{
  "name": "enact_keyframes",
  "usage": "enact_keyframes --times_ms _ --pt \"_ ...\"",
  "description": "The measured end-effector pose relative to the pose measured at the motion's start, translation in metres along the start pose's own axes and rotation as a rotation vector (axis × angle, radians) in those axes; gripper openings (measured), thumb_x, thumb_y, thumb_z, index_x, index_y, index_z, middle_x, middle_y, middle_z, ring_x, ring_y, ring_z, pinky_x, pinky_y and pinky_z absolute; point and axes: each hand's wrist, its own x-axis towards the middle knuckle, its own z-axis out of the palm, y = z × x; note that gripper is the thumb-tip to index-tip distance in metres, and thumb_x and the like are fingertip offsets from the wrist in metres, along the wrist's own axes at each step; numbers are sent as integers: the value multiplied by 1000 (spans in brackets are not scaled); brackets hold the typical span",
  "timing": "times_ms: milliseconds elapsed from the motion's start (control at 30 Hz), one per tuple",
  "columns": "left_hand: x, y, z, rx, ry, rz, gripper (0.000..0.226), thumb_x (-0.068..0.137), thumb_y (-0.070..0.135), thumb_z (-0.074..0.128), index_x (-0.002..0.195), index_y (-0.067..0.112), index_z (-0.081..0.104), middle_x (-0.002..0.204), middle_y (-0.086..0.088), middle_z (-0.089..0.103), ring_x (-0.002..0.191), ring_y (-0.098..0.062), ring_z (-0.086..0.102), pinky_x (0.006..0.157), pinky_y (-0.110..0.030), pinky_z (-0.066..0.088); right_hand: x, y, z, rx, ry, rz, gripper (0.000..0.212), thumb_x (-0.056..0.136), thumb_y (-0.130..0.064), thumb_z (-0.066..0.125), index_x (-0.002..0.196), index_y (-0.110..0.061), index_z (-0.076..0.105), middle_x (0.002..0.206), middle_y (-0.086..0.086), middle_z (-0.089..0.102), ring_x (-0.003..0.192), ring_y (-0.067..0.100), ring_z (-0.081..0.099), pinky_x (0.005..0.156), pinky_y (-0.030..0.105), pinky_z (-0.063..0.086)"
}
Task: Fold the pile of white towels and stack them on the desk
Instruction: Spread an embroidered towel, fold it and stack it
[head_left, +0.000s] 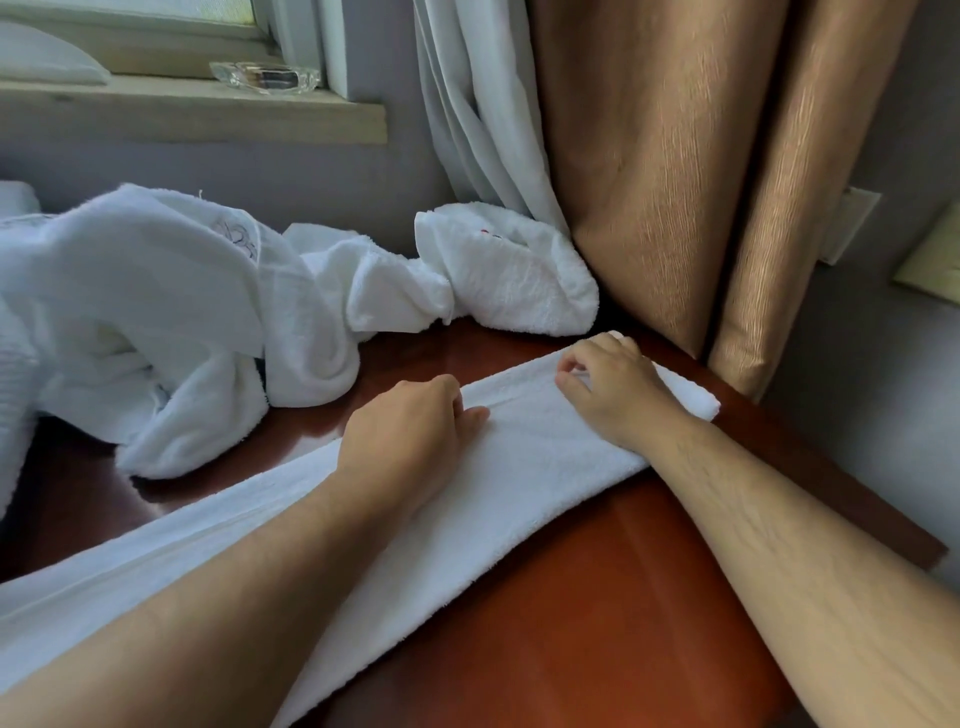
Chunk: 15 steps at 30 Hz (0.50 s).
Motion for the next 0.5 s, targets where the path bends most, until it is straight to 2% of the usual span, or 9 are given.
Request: enact_keyframes --times_ms 67,100,167,233,300,367,433,500 --pt "-3 -2 1 -26 50 26 33 96 58 49 81 29 50 76 13 54 71 -9 52 53 -27 30 -4 -4 0 -64 106 53 16 99 -38 50 102 -27 61 110 -7 56 108 19 45 91 37 38" --pt "-5 -3 0 -28 73 48 28 96 57 49 88 30 53 85 15 54 82 -12 53 60 -27 34 -8 -7 0 -83 152 84 16 99 -34 50 101 -23 63 110 -5 58 104 20 47 89 38 38" --pt "-10 -5 -1 37 52 54 35 97 59 44 114 31 56 112 9 53 107 -19 48 83 -32 38 -18 -13 0 -85 193 148 19 98 -29 50 101 -19 66 112 0 63 101 21 49 87 38 38" --pt "-16 -9 -4 76 -53 10 52 97 62 36 139 32 46 137 4 46 125 -22 40 103 -37 33 -31 -17 0 -90 190 279 29 97 -34 52 117 -20 67 129 3 60 117 27 48 96 41 39" --pt "-27 -12 -8 68 -104 29 61 97 62 29 150 33 33 149 4 38 134 -23 33 111 -39 27 -44 -14 -8 -74 218 479 47 94 -38 54 138 -22 56 149 7 44 136 34 35 108 47 34" --pt "-43 -14 -13 65 -117 128 63 94 62 24 153 38 27 156 5 31 140 -21 26 115 -39 23 -56 -8 -20 106 254 681 58 93 -36 57 147 -19 47 155 11 36 140 37 31 110 50 35" --pt "-56 -14 -15 45 -168 203 64 93 63 21 154 43 25 162 6 24 146 -19 18 119 -39 17 -66 -3 -29 425 356 828 61 93 -29 59 149 -14 44 152 16 42 134 38 44 104 44 45" --pt "-63 -13 -12 34 -209 222 61 96 65 22 153 45 26 165 6 21 149 -18 15 120 -39 12 -76 -4 -37 813 548 954 55 92 -22 61 144 -9 50 141 17 55 123 33 59 93 39 53"
